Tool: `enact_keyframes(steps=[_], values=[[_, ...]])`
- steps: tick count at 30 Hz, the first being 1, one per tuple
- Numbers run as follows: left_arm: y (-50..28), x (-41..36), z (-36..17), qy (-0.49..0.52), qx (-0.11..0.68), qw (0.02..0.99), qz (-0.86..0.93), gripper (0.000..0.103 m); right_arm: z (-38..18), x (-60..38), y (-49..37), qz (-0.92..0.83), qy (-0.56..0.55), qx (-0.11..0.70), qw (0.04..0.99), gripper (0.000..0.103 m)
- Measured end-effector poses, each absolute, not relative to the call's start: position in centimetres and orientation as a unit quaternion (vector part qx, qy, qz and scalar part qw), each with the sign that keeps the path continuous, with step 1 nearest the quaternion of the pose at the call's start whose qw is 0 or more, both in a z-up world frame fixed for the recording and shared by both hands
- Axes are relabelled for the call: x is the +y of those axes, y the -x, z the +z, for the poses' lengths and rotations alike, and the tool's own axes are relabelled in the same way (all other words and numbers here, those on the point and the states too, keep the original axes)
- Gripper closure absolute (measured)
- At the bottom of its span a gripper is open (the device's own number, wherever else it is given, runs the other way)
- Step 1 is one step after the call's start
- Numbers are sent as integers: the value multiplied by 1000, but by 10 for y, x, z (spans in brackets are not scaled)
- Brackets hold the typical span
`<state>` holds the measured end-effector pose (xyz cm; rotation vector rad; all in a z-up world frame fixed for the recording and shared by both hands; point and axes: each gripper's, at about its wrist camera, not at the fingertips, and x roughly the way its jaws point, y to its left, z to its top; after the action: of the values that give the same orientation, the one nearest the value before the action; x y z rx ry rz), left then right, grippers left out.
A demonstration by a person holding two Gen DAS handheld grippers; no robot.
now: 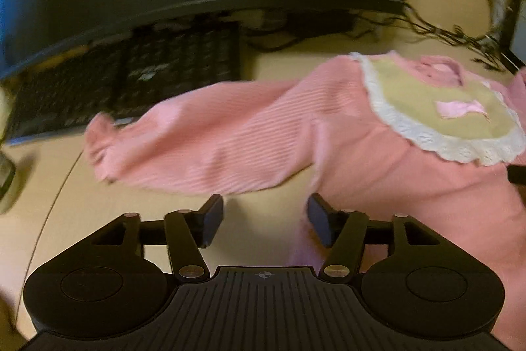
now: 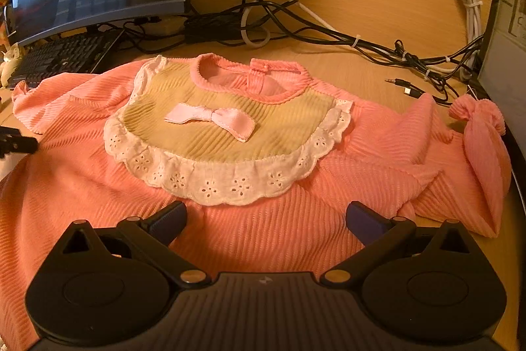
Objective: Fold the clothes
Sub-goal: 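Grasp the sleeve cuff with the right gripper and fold it across the bib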
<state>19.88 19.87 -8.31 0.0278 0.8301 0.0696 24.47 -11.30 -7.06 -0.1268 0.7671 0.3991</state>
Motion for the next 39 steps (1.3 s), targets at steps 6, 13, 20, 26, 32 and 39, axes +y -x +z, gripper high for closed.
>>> enact_keyframes(steps=[6, 13, 20, 26, 32, 39], values=[[-205, 204, -48, 138, 362, 919, -69, 21, -56, -128, -240, 185, 32, 362, 913, 0], [-226, 136, -66, 123, 365, 899, -210, 14, -12, -158, -251, -19, 169, 267, 949, 44], [-199, 126, -92, 91, 393, 891, -207, 6, -54, -183, -322, -93, 181, 342, 917, 64], [-194, 136, -94, 136, 404, 879, -213, 0, -57, -189, -334, -99, 147, 347, 921, 99], [-200, 151, -94, 185, 417, 868, -196, 0, 32, -195, -302, -76, 71, 241, 965, 99], [-199, 149, -96, 186, 409, 873, -192, 0, 87, -174, -282, 25, 52, 156, 986, 99]])
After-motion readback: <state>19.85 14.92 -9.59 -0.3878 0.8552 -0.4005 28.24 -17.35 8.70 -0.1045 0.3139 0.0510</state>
